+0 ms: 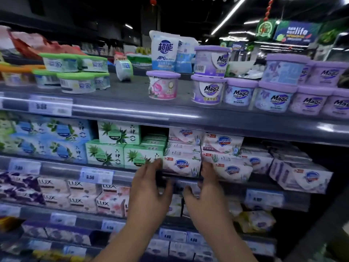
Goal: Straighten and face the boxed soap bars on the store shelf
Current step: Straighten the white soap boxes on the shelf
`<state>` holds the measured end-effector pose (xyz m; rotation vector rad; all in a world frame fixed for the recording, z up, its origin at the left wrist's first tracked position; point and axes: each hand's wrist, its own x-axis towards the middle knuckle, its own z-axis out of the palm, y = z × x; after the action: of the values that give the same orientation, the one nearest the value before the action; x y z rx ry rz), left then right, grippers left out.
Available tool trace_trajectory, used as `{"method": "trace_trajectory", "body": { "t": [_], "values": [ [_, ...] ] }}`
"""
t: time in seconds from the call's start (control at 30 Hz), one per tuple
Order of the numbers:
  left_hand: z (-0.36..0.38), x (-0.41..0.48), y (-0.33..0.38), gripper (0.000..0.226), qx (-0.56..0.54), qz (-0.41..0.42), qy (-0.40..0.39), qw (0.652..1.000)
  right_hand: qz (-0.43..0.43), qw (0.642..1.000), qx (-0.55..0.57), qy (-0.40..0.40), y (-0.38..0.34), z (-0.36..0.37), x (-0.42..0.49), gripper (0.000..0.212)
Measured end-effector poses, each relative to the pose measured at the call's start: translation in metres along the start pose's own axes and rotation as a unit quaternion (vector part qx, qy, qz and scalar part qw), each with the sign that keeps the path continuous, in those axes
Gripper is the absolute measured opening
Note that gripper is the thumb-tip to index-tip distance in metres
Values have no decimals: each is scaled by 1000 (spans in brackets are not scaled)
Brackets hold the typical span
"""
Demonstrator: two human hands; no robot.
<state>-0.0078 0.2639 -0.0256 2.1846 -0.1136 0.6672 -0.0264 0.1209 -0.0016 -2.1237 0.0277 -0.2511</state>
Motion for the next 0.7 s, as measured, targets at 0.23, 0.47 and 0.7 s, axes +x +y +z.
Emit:
{"method": "trace_trajectory", "body": {
  "t": [0.23,0.47,0.7],
  "values": [
    [-1,1,-9,54,-117,-31,-18,992,29,993,97,56,-2,15,1,83],
    [-7,-1,-12,41,-205,-35,-27,978,3,992,98,83,-2,11,-3,75],
    [-28,2,14,30,-306,30,-20,951,-60,982,131,124,2,-20,-8,40]
  ]
}}
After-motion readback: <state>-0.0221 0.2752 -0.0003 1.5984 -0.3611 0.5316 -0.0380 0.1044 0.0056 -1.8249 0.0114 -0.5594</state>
